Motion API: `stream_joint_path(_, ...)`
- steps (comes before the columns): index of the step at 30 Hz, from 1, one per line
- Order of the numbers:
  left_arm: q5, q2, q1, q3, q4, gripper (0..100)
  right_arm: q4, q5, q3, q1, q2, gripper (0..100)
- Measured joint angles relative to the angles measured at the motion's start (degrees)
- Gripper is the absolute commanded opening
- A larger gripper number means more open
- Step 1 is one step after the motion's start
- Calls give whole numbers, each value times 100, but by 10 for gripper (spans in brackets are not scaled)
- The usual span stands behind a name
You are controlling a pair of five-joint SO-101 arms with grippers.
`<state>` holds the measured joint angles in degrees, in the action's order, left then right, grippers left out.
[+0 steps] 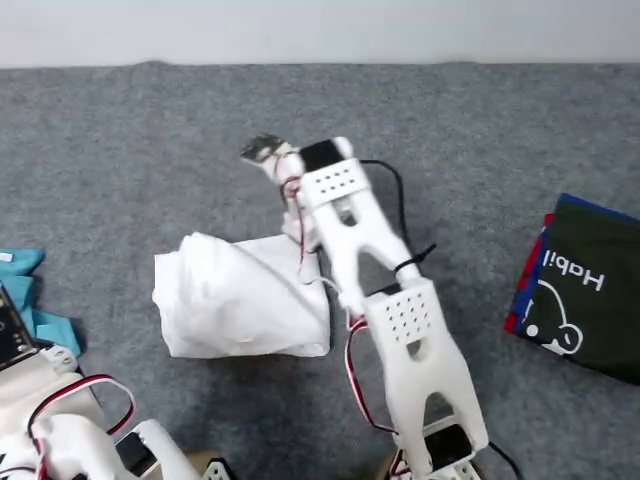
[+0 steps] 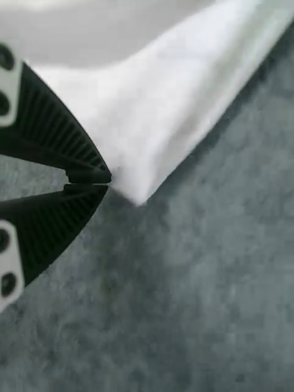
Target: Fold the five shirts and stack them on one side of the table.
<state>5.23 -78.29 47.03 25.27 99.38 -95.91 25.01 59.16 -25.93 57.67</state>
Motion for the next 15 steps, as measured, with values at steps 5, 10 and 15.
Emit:
stream_joint_path(5,0,0,0,0,0,6,-396,0,862,-26,0,9)
stream_joint_path(10,0,0,0,9,-62,6,-466,0,1530,-624,0,9)
stream_joint_path(15,0,0,0,9,-105,6,-466,0,1556,-1380,0,9)
